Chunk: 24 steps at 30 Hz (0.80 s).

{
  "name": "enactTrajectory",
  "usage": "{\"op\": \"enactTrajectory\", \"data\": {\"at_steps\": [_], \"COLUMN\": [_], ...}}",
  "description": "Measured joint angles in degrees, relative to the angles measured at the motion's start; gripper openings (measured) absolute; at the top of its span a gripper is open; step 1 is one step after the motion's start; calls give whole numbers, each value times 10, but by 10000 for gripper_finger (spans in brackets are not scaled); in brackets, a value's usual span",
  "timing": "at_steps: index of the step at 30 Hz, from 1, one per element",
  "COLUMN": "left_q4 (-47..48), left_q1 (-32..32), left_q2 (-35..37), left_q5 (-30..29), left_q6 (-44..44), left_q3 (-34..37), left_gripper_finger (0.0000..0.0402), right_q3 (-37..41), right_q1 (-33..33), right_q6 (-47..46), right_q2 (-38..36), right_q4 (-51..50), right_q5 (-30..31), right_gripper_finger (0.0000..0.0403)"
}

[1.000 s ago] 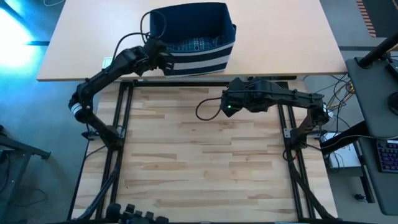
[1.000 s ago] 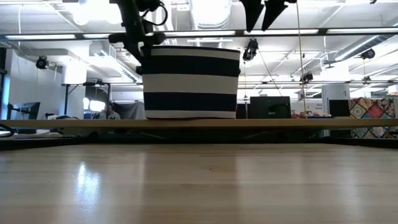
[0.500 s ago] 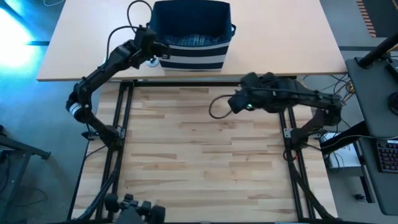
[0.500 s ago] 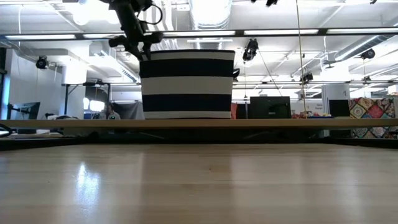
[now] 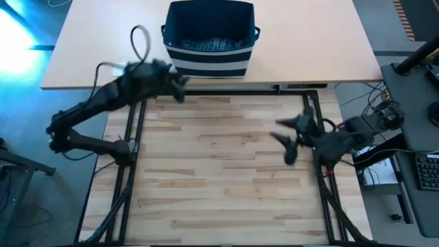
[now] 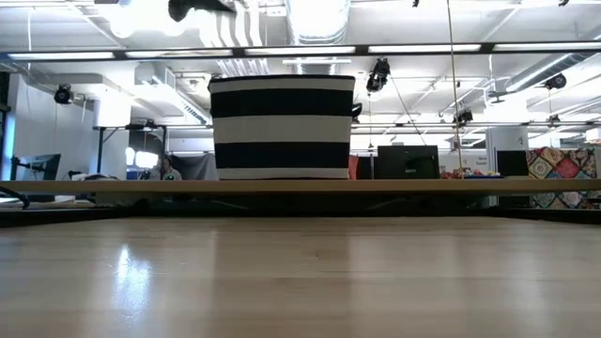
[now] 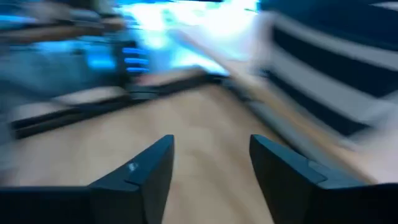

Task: Fold Laundry from Bin
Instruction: Return to Home Position

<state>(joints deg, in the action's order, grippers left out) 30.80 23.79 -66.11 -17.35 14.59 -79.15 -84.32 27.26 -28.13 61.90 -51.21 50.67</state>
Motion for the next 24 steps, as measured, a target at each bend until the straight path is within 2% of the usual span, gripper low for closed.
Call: {"op": "enactTrajectory", "data": {"at_steps": [2,4,6,7,9,11,14,17,20,24], "left_q4": [-59,-111,-145,-153,-151,-143,-124,-105,-98,-93], "left_q1": [-31,-55,-76,-87,-99,-106,-113,-115,-115,-115], "left_q2": [38,70,95,105,123,136,146,147,144,139], "left_q5": [87,173,213,214,214,214,216,218,218,218], "left_q6": [-6,0,23,34,34,13,0,-4,22,4], "left_q3": [44,87,122,135,151,157,158,158,159,176], "left_gripper_finger": [125,125,125,125,125,125,125,125,125,125], "right_q3": [69,136,189,211,241,257,272,277,287,319], "right_q1": [-2,-24,-58,-74,-104,-123,-127,-126,-127,-127], "right_q6": [83,171,245,270,339,395,337,237,178,231], "right_q2": [-49,-93,-125,-138,-161,-186,-221,-244,-259,-271], "right_q4": [129,267,386,427,480,478,453,391,341,324], "right_q5": [-103,-248,-375,-411,-410,-350,-258,-216,-207,-258], "right_gripper_finger": [187,161,132,119,93,73,49,36,33,38]}}
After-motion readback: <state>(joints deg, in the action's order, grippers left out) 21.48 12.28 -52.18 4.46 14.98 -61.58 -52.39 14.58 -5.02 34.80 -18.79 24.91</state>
